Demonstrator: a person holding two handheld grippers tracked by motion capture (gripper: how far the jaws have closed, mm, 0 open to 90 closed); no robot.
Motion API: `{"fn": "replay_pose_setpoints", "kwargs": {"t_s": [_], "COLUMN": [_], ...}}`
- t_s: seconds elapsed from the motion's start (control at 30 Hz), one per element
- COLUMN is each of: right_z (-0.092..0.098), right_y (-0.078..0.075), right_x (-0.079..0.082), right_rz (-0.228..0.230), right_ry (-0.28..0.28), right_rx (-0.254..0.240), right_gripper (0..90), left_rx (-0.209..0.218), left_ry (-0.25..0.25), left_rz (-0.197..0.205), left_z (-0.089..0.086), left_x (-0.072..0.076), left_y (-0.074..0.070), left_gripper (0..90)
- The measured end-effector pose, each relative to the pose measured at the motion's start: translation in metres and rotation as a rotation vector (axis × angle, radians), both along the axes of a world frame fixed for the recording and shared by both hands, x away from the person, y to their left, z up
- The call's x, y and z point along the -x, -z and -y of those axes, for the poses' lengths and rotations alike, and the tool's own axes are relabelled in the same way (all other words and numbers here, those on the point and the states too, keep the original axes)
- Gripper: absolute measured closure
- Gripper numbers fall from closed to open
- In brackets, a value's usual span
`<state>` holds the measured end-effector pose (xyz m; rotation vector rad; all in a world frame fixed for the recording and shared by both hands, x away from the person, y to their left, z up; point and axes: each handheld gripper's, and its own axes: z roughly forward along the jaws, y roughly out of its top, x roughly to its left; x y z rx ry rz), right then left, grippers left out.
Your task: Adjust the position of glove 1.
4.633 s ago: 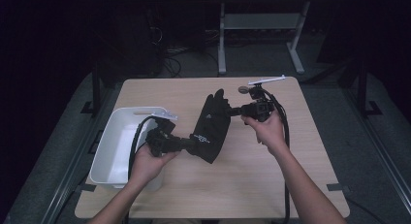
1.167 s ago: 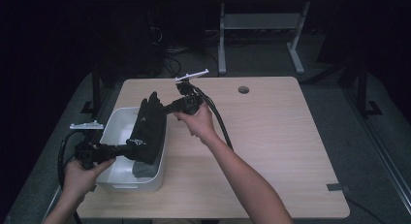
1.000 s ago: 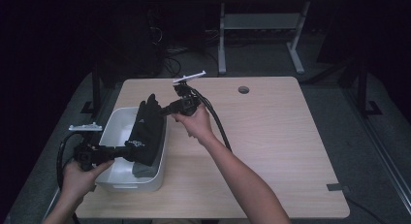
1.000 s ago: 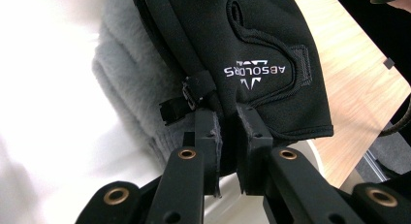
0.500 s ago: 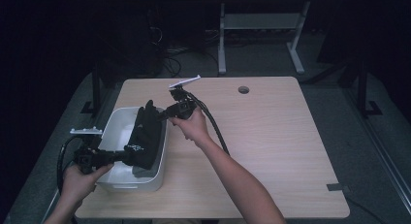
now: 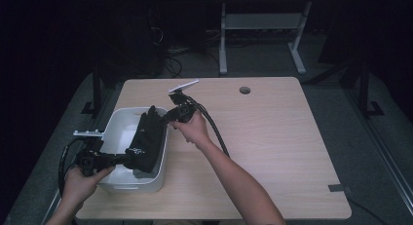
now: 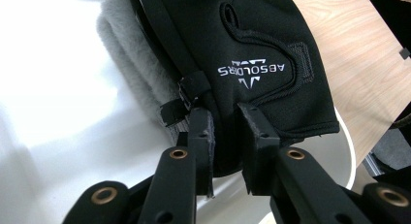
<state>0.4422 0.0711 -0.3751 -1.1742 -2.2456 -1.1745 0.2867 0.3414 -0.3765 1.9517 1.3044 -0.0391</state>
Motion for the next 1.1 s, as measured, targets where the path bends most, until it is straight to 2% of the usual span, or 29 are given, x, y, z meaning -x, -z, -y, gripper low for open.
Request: {"fn": "replay_pose_setpoints", "kwargs": {"t_s": [0.2,0.4,0.6,0.8,0.97,1.1], "right_z": [0.003,0.01,0.017,0.026,0.038,0.049], "right_y": [0.001,-0.003,-0.009,-0.014,-0.018,-0.023], "right_x": [0.0,0.0,0.0,0.001,0.0,0.0], "right_rz": [0.007,0.019,0.031,0.042,0.05,0.06], "right_ry": [0.012,0.016,0.026,0.032,0.04,0.04], "right_rx": [0.011,-0.01,-0.026,-0.04,-0.056,-0.068], "right_gripper": [73.7,68.1,66.9,65.5,62.8,59.3], "left_rx": [0.009,0.009,0.011,0.002,0.014,0.013], "left_ry": [-0.009,-0.026,-0.026,-0.012,-0.013,0.015], "left_rz": [-0.002,0.008,0.029,0.046,0.066,0.071], "left_z": [-0.003,-0.005,-0.006,-0.002,0.004,0.013], "left_x": [-0.002,-0.002,-0.002,-0.003,-0.005,-0.008], "left_y": [-0.002,-0.006,-0.012,-0.019,-0.026,-0.032], "left_gripper": [71.3,66.2,64.9,65.1,64.5,63.2]}}
